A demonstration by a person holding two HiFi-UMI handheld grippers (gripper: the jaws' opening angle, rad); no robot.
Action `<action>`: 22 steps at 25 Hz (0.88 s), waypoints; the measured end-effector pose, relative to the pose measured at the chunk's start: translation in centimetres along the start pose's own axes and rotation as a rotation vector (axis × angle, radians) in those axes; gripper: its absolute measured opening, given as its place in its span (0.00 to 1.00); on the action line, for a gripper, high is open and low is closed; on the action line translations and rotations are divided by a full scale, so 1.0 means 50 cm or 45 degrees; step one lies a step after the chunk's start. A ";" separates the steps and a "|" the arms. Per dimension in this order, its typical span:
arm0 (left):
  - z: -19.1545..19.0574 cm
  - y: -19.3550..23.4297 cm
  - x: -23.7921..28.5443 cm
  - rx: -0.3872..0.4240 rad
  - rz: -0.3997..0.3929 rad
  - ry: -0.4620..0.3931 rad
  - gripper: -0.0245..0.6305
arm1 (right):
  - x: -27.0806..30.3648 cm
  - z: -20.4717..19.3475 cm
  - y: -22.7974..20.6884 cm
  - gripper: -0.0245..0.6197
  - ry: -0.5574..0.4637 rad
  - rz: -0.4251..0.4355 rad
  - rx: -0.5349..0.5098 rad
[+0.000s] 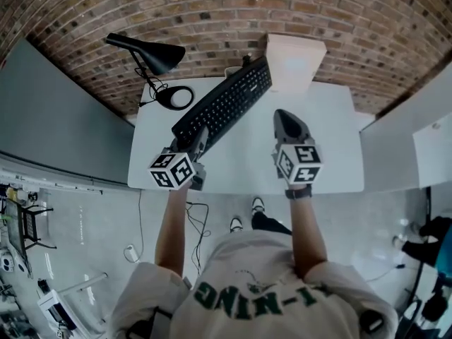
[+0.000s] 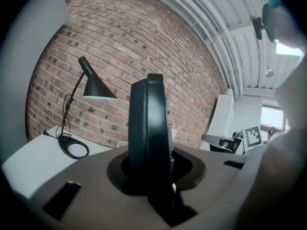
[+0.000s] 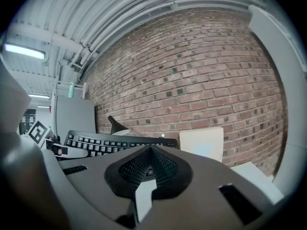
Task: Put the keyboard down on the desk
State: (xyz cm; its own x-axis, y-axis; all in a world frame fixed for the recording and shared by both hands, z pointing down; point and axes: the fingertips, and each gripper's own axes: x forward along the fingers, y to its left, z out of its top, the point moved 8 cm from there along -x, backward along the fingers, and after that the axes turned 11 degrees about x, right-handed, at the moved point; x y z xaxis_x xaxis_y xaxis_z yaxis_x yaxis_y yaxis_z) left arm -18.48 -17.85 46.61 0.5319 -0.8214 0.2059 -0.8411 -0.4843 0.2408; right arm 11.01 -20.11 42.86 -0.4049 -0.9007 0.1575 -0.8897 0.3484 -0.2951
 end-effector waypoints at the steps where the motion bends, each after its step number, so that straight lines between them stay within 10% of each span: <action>1: -0.006 0.003 0.003 -0.020 -0.029 0.008 0.16 | 0.002 -0.002 0.002 0.04 0.009 0.003 -0.004; 22: -0.128 0.078 0.171 -0.616 -0.512 0.121 0.16 | 0.057 -0.053 -0.027 0.04 0.071 0.082 -0.028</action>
State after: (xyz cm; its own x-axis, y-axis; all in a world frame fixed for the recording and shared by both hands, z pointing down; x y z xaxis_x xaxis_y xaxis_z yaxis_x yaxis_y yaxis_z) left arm -16.60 -24.82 55.41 0.8220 -0.5626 0.0883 -0.4463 -0.5401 0.7135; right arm 10.52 -22.46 46.22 -0.4724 -0.8603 0.1915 -0.8654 0.4116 -0.2857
